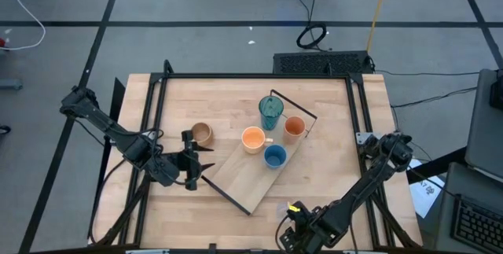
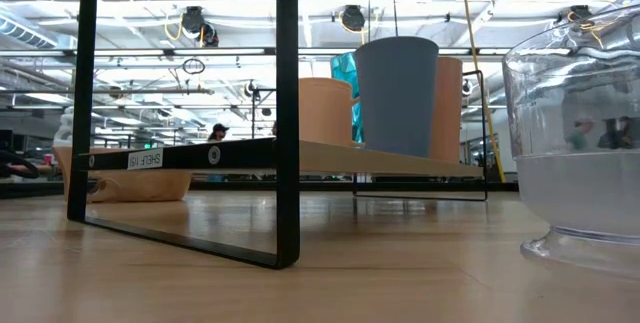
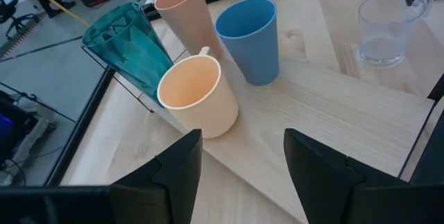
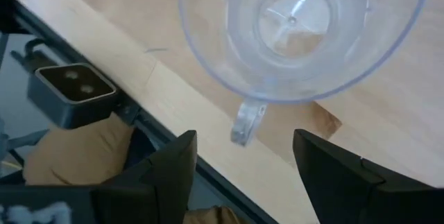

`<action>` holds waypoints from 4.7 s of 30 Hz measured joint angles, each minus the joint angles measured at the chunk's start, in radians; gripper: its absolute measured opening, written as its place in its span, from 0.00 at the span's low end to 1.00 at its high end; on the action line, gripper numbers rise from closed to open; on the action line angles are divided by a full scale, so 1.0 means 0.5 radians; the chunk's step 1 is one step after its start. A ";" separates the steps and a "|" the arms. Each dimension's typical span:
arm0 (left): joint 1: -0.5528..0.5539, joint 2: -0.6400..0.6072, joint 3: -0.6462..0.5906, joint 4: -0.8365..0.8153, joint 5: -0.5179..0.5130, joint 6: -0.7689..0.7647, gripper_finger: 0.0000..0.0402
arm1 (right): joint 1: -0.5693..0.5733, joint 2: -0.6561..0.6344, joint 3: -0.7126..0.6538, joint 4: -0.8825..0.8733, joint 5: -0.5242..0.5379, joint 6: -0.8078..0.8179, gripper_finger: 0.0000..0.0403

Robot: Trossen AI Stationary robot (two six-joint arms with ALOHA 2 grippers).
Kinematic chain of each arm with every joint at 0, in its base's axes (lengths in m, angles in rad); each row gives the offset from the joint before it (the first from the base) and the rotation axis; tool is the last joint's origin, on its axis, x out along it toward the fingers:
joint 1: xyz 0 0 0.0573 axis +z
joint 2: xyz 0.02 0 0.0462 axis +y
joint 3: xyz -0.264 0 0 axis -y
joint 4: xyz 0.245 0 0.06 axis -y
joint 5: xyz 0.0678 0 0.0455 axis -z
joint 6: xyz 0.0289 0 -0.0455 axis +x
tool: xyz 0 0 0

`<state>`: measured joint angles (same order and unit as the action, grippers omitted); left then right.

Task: Stack small to large cups/mugs on shelf
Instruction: Put the transparent mug on the shelf

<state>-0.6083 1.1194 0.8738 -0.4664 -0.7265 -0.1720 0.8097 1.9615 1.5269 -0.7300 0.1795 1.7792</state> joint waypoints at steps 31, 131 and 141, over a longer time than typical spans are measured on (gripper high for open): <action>0.000 0.000 0.000 0.000 0.001 -0.030 0.52 | -0.063 0.020 0.000 -0.428 0.119 -0.348 0.28; 0.078 0.011 0.269 0.316 0.313 1.082 0.65 | -1.045 -0.352 0.000 0.658 0.518 -3.079 0.04; 0.193 0.205 0.518 -0.138 0.497 1.120 0.66 | -1.218 -0.313 0.000 0.652 -0.087 -3.024 0.04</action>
<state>-0.5116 1.2217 1.1328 -0.5353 -0.4778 0.3878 0.2007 1.8051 1.5269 -0.4039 0.1362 0.2672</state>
